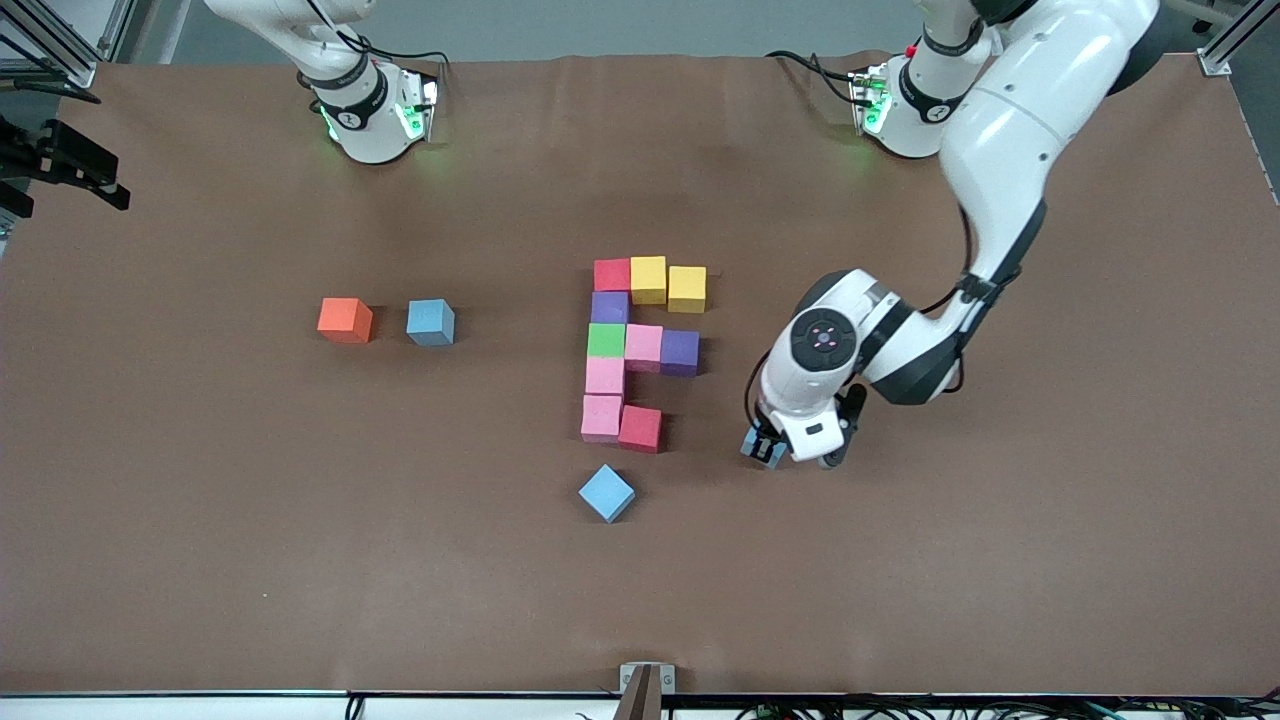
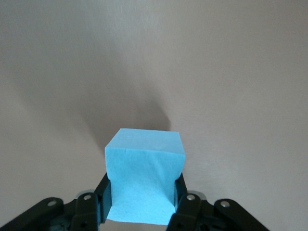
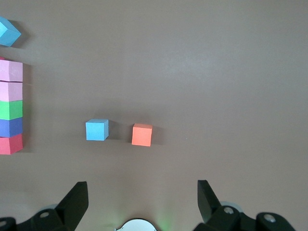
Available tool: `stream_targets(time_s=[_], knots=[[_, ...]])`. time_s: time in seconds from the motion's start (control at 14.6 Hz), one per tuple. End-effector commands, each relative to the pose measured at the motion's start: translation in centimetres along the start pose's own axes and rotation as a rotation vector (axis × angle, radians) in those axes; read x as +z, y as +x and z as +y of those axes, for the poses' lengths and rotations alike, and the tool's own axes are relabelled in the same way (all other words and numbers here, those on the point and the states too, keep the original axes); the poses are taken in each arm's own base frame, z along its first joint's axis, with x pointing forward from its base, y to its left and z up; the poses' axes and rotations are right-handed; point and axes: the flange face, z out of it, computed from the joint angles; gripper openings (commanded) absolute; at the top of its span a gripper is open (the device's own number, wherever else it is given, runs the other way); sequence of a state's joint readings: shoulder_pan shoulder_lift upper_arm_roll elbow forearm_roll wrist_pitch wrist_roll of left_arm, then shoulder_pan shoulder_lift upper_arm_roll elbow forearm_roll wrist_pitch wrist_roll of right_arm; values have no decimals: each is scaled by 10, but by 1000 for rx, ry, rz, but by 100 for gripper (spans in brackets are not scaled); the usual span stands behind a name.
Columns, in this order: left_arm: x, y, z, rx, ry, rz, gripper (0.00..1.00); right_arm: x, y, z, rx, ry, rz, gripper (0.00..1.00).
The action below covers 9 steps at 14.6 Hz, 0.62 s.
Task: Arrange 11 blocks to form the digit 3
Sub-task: 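Carry the blue cube to the column with the left gripper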
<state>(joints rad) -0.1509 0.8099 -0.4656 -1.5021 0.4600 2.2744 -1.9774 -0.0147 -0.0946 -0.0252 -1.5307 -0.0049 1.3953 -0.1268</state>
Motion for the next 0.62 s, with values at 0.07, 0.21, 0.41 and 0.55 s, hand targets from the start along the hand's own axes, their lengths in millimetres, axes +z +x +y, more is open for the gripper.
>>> stream_targets(time_s=[0.07, 0.21, 0.41, 0.55], knots=[[13, -20, 34, -198, -35, -11, 34, -5, -9, -2, 5, 20, 0, 100], [15, -31, 39, -232, -48, -31, 34, -7, -10, -2, 5, 19, 5, 100], [20, -50, 42, -305, -71, -62, 34, -7, -11, -3, 3, 28, -5, 100], [25, -67, 38, -336, -68, -78, 34, -7, -12, -3, 3, 29, -8, 100]])
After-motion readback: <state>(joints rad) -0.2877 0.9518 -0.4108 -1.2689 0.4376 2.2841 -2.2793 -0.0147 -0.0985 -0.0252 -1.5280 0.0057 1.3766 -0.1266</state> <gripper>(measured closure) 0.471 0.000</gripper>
